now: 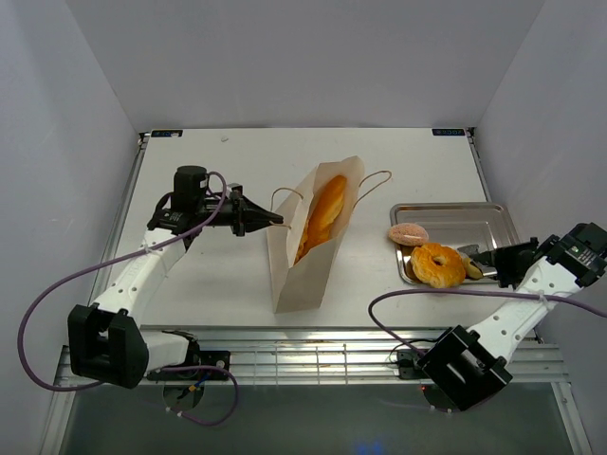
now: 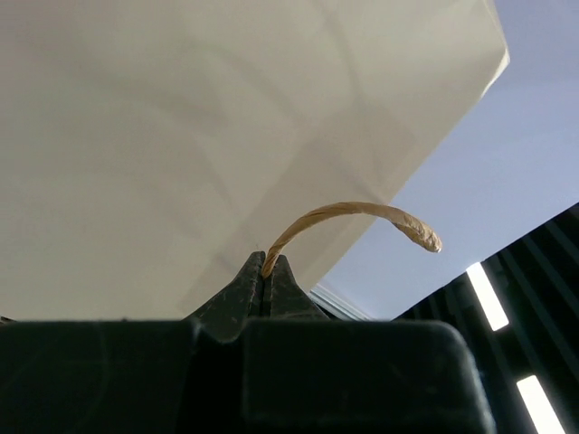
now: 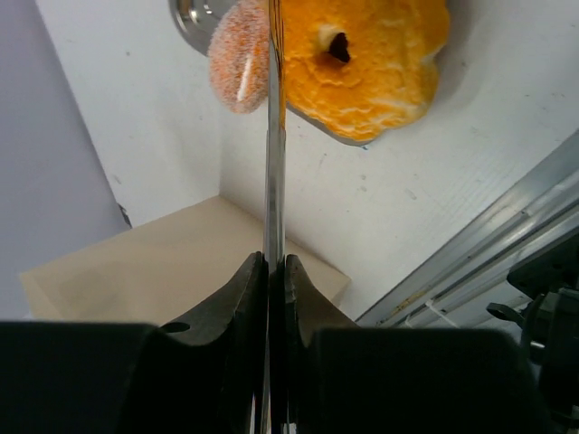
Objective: Place the fake bread into the paper bag
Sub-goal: Pick up the fake bread from the plate.
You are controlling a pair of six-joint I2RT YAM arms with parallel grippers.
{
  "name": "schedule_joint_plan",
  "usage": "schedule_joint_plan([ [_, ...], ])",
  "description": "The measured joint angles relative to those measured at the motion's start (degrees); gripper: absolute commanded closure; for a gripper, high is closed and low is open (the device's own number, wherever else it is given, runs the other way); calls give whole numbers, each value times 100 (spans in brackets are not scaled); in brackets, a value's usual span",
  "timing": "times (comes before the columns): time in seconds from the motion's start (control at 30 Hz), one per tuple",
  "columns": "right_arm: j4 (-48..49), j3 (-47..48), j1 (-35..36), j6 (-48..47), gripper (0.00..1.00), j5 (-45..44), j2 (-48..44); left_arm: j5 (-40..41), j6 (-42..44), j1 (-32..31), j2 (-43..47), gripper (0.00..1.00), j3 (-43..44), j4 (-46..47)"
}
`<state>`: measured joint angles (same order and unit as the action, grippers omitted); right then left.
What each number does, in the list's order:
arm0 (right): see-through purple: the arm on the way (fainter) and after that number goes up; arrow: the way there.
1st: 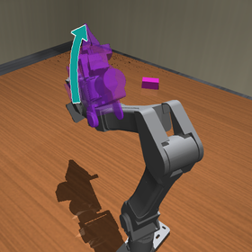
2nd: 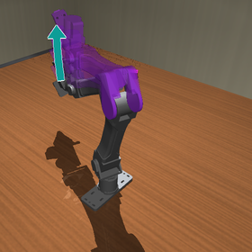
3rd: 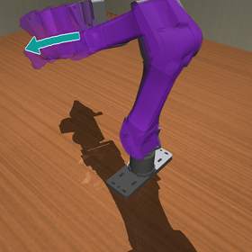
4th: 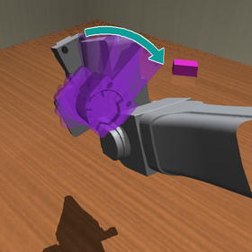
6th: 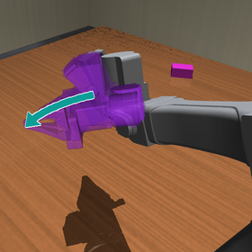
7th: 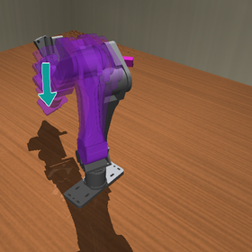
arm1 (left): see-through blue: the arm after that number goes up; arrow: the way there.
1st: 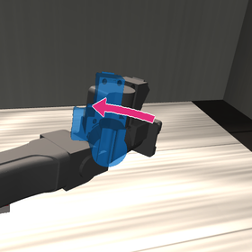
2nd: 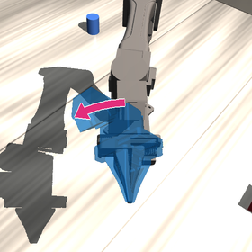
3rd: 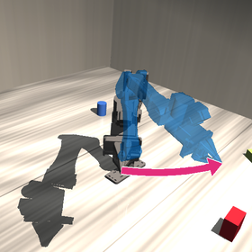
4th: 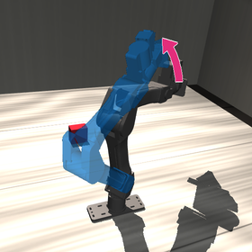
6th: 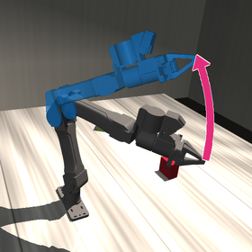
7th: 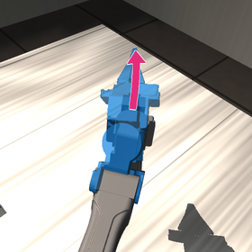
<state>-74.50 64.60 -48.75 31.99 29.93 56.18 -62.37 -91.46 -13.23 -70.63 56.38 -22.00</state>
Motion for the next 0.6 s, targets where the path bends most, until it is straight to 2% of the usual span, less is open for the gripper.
schedule_joint_plan([
  [0.37, -79, -201, -125, -444, 90, -1318, 400, -186, -557, 0, -271, 100, -411, 855],
  [0.5, -122, 151, -542, -750, 90, -1808, 625, -221, -767, 0, -420, 100, -546, 1191],
  [0.6, -17, 367, -640, -831, 86, -1884, 789, -227, -909, 0, -505, 100, -605, 1434],
])
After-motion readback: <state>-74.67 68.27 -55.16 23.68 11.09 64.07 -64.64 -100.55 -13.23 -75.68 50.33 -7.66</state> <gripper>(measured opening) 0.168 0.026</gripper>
